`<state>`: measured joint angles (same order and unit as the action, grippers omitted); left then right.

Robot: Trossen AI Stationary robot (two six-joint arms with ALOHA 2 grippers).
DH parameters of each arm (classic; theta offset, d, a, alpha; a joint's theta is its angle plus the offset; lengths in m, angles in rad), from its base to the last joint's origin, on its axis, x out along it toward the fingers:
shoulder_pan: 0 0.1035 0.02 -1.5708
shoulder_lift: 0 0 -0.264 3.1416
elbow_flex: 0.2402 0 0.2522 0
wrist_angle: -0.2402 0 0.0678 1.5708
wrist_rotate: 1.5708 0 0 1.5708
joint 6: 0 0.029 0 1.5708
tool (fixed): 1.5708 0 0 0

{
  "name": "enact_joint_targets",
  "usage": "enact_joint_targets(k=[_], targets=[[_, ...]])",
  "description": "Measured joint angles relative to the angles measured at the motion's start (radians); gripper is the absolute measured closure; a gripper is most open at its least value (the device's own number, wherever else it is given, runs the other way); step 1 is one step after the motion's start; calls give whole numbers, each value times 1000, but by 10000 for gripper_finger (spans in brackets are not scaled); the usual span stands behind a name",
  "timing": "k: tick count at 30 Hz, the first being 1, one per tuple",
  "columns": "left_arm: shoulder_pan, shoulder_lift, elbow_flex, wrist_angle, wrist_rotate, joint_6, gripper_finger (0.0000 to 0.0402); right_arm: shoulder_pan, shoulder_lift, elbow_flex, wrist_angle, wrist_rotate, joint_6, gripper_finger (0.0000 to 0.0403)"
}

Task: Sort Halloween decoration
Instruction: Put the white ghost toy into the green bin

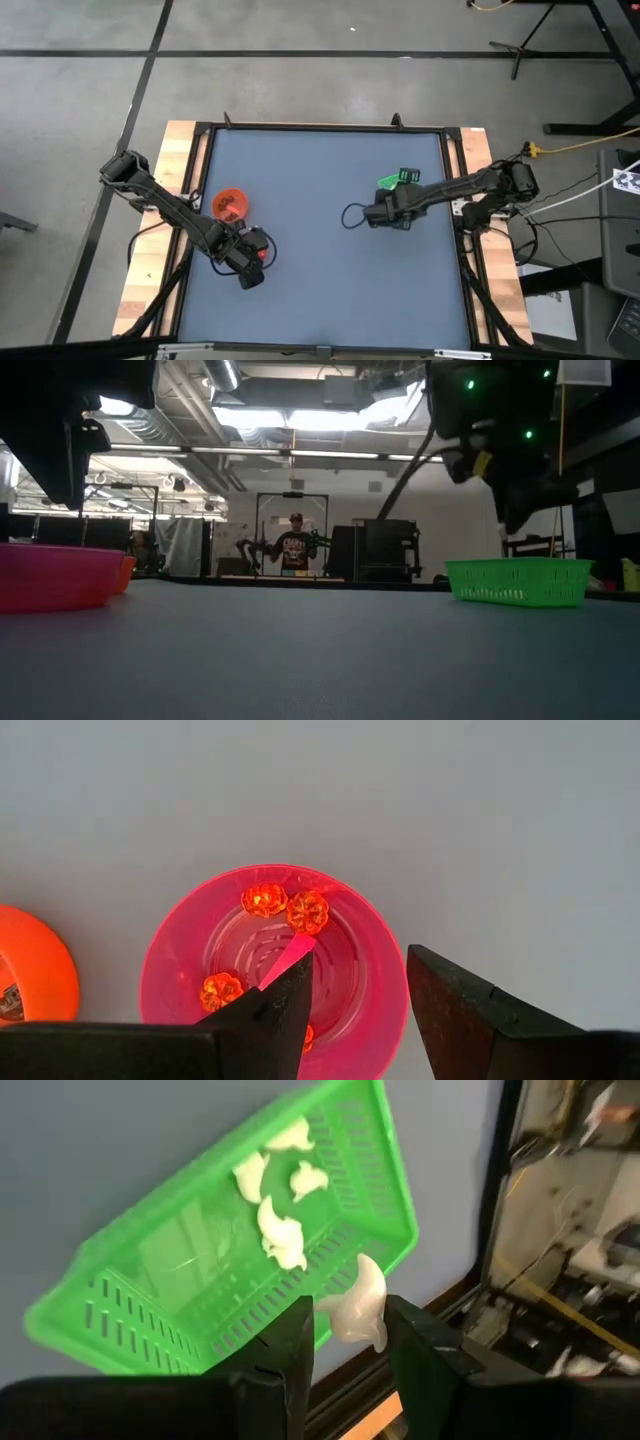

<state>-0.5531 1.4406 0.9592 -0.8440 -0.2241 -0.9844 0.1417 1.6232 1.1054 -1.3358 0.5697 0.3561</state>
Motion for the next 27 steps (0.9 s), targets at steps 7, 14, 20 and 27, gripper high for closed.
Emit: enact_joint_targets(k=[7, 14, 20, 27], targets=[[0, 0, 0, 0, 0, 0, 254, -68, 7, -47, 18, -33, 0, 281], [0, 0, 0, 0, 0, 0, 254, -79, 7, -49, 23, -47, -8, 281], [0, 0, 0, 0, 0, 0, 254, -79, 7, -49, 26, -65, -24, 281], [0, 0, 0, 0, 0, 0, 254, -79, 7, -49, 26, -66, -24, 277]])
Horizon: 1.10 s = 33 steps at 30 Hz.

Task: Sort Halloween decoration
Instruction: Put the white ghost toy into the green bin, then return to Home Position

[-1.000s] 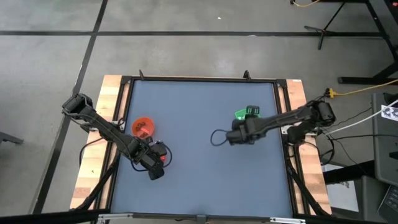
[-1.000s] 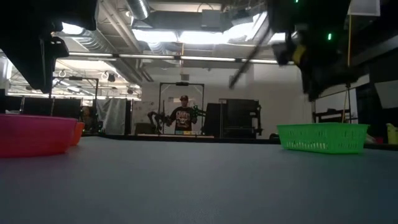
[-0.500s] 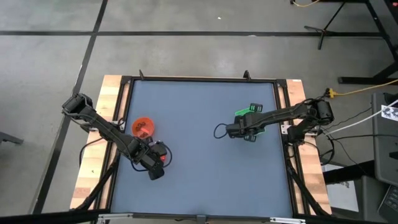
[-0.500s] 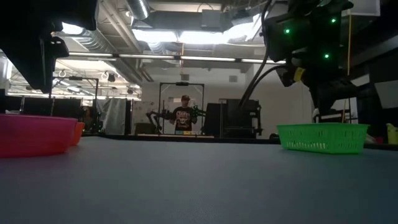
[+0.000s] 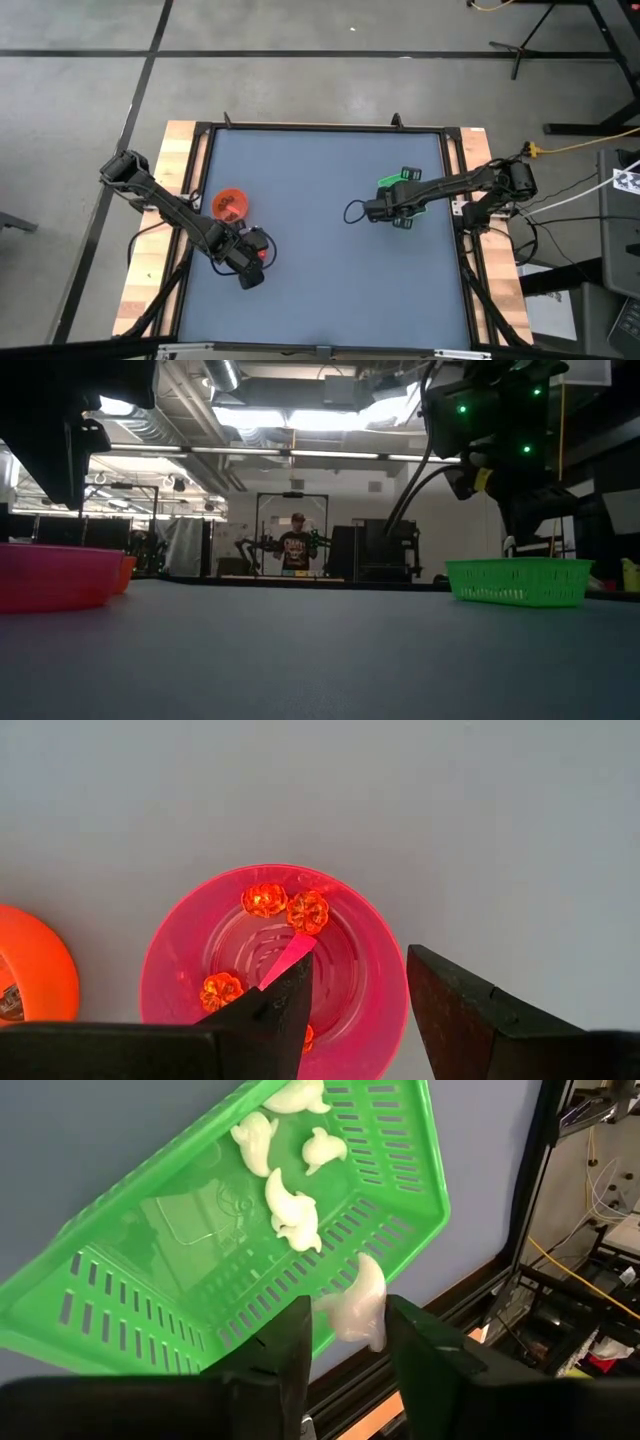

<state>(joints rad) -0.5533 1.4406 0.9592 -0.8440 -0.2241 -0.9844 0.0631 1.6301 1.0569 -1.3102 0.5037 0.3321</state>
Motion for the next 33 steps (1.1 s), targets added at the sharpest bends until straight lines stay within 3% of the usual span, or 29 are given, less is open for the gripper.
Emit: enact_joint_targets(k=[11, 17, 25, 33], targets=[[0, 0, 0, 0, 0, 0, 254, 0, 0, 0, 0, 0, 0, 164], [0, 0, 0, 0, 0, 0, 254, 0, 0, 0, 0, 0, 0, 135], [22, 0, 0, 112, -51, 31, 254, 0, 0, 0, -61, 0, -1, 167], [127, 0, 0, 399, -53, 286, 254, 1, -3, 69, -69, 0, -54, 260]])
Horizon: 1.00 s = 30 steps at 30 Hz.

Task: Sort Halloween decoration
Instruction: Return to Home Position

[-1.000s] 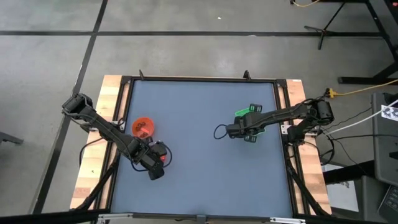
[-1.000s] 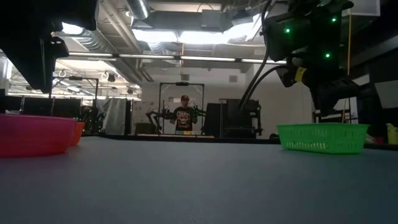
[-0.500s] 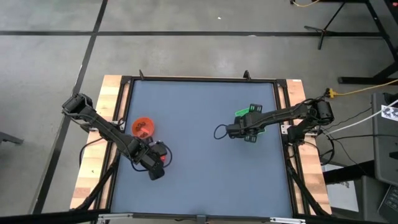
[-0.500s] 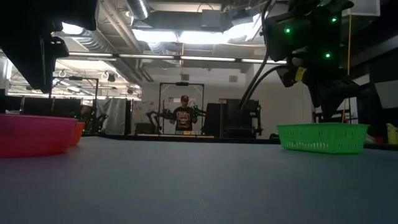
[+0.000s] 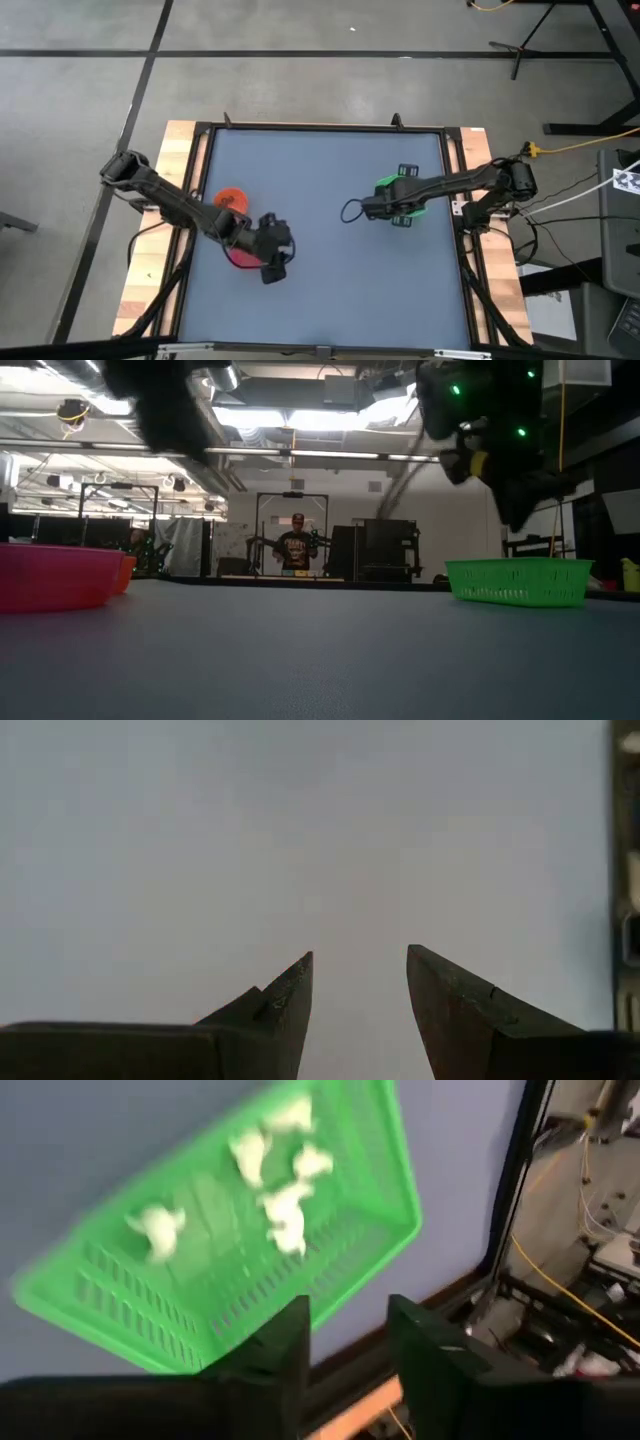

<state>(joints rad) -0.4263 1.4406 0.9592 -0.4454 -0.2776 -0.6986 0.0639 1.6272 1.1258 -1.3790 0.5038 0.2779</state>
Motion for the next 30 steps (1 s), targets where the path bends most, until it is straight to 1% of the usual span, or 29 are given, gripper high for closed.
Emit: enact_joint_targets(k=[4, 7, 14, 18, 23, 27, 30], targets=[[68, 0, 0, 125, 3, 158, 255, 0, 0, 87, 33, 0, -20, 313], [119, 0, 0, 183, 4, 246, 255, 0, 0, 166, 63, 0, -57, 345], [223, 0, 0, 289, 5, 462, 255, 0, -1, 374, 209, 0, -181, 394], [273, 0, 0, 382, 5, 569, 255, 0, -1, 477, 332, -8, -207, 400], [317, -19, 0, 510, 6, 708, 255, 0, -2, 565, 497, -102, -293, 394], [336, -90, 0, 538, -2, 799, 260, 0, -2, 611, 623, -192, -352, 394], [338, -175, 0, 534, -19, 845, 271, 0, -2, 656, 671, -243, -388, 394]])
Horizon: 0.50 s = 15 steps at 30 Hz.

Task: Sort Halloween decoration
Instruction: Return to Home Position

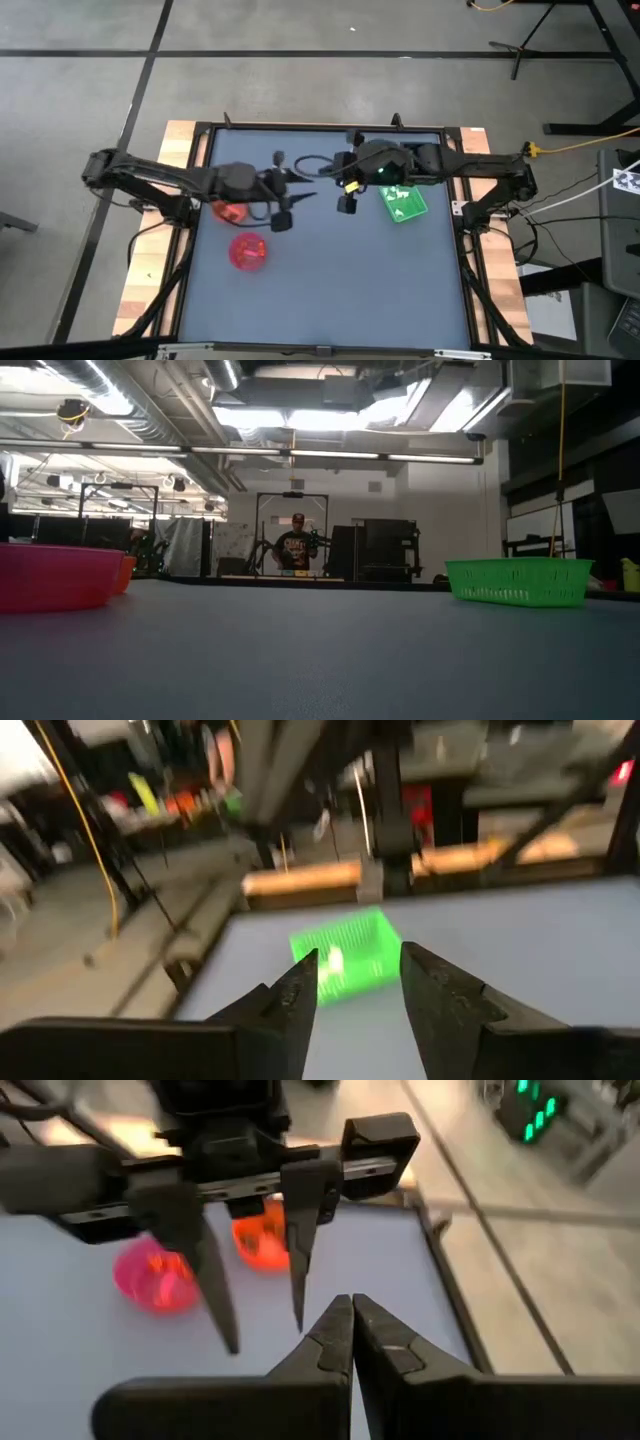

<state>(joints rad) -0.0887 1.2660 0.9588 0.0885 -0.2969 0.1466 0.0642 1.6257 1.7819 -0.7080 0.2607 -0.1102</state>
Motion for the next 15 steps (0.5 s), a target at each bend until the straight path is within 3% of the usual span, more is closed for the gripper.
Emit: enact_joint_targets(k=[7, 11, 15], targets=[[0, -237, 0, -56, -3, 50, 313, 1, -6, 153, 10, -52, -30, 393], [-7, -386, 0, -202, -60, 50, 344, 1, -54, 215, -92, -172, -33, 393], [-11, -507, 0, -370, -147, 48, 382, 1, -141, 200, -172, -184, -38, 393]])
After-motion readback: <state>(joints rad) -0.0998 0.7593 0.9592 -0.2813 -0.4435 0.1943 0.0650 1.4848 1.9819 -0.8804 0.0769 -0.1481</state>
